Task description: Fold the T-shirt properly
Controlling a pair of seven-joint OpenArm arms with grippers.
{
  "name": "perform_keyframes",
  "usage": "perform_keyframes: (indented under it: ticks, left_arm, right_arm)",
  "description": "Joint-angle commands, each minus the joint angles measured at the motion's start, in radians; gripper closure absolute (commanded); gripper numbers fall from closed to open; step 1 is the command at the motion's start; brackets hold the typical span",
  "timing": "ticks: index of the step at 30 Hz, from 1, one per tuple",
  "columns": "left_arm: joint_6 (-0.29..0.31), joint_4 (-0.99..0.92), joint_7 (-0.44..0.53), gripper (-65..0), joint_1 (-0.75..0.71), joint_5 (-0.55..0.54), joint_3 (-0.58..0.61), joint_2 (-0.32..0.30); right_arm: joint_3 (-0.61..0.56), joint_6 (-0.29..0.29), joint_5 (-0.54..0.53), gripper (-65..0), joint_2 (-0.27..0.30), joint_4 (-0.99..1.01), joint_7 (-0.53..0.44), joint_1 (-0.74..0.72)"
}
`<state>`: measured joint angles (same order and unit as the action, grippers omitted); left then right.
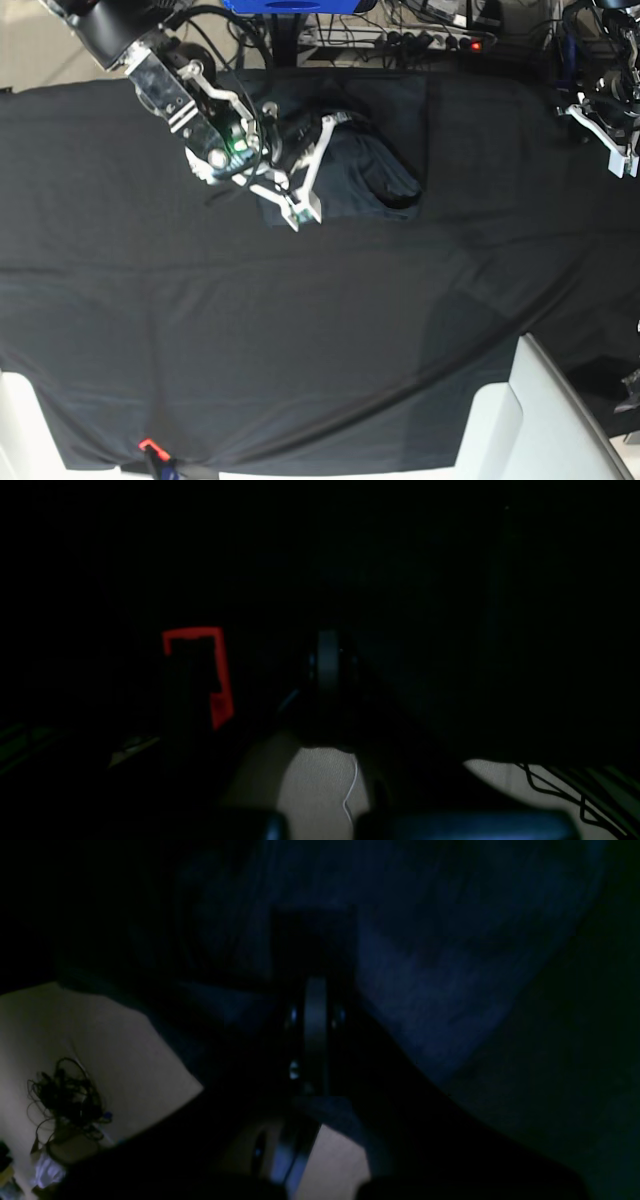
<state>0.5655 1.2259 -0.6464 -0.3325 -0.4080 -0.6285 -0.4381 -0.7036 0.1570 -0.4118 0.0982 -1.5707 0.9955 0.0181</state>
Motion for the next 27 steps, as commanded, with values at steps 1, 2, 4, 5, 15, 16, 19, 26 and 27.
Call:
perform_keyframes:
  ticks: [1,2,4,5,15,16,19,26,27]
  left_arm:
    - [0.001,0.016,0.012,0.0,0.002,-0.009,-0.008,-0.023]
    - [0.001,0.015,0.012,0.0,0.002,-0.009,-0.008,-0.023]
    - [0.001,0.013,0.012,0.0,0.002,-0.007,-0.008,-0.023]
    - [0.001,0.013,0.012,0.0,0.002,0.001,-0.008,-0.023]
    - [0.001,0.009,0.136,0.0,0.014,0.249,-0.006,0.026]
    - [0.001,0.009,0.138,0.0,0.017,0.257,-0.006,0.034]
    - [0.001,0.009,0.139,0.0,0.023,0.260,0.009,0.041]
    - [0.001,0.009,0.145,0.0,0.023,0.260,0.092,0.032]
    - [0.001,0.009,0.145,0.0,0.022,0.260,0.092,0.031]
  right_arm:
    - [-0.024,-0.006,-0.006,0.0,-0.008,-0.020,-0.007,-0.007]
    - [-0.054,-0.006,-0.006,0.0,-0.005,-0.020,-0.007,-0.005]
    - [-0.107,-0.006,-0.006,0.0,-0.007,-0.017,-0.007,-0.005]
    - [-0.135,-0.006,-0.006,0.0,-0.008,-0.015,-0.007,-0.005]
    - [-0.340,-0.009,0.024,0.0,-0.065,0.020,-0.007,-0.091]
    - [-0.367,-0.009,0.020,0.0,-0.071,0.052,-0.010,-0.109]
    - [-0.428,-0.009,0.021,0.0,-0.128,0.125,-0.022,-0.149]
    - [-0.284,-0.006,0.020,0.0,-0.016,-0.121,-0.013,-0.145]
    - [-0.255,-0.006,0.023,0.0,0.004,-0.150,-0.005,-0.134]
